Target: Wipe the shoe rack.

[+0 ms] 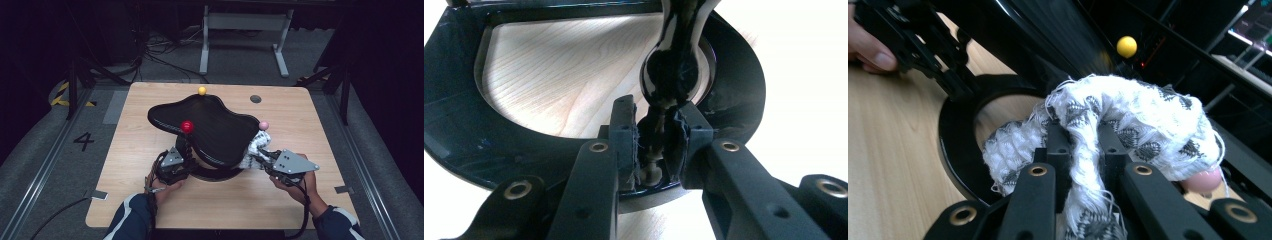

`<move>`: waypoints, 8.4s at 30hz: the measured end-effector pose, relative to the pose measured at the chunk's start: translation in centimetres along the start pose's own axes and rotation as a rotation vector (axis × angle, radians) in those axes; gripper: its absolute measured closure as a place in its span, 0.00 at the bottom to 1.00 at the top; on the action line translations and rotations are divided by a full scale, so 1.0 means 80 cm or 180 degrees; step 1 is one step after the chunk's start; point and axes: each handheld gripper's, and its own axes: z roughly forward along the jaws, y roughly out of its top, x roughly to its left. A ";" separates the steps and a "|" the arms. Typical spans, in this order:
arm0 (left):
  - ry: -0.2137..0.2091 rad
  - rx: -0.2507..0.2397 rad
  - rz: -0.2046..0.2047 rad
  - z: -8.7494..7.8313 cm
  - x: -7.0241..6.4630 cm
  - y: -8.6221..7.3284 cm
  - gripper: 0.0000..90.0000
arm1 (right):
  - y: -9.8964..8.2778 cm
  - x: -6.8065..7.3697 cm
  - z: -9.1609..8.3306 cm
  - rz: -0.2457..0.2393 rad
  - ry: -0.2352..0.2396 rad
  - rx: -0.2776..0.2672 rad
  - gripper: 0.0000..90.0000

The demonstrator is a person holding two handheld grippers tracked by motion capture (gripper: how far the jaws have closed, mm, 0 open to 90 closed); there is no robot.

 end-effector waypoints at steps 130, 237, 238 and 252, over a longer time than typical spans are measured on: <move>0.0002 0.0084 0.0031 0.006 0.004 0.004 0.83 | -0.039 -0.040 0.058 0.0094 0.0078 0.0177 0.90; -0.0106 0.0146 -0.0097 0.009 0.006 0.004 0.83 | -0.044 -0.044 0.071 -0.0059 -0.0169 0.0155 0.90; -0.0113 0.0150 -0.0094 0.009 0.006 0.005 0.83 | -0.048 -0.047 0.075 -0.0006 -0.0173 0.0175 0.90; -0.0108 0.0147 -0.0086 0.008 0.006 0.004 0.83 | -0.084 -0.023 0.139 0.0252 0.0201 0.0735 0.89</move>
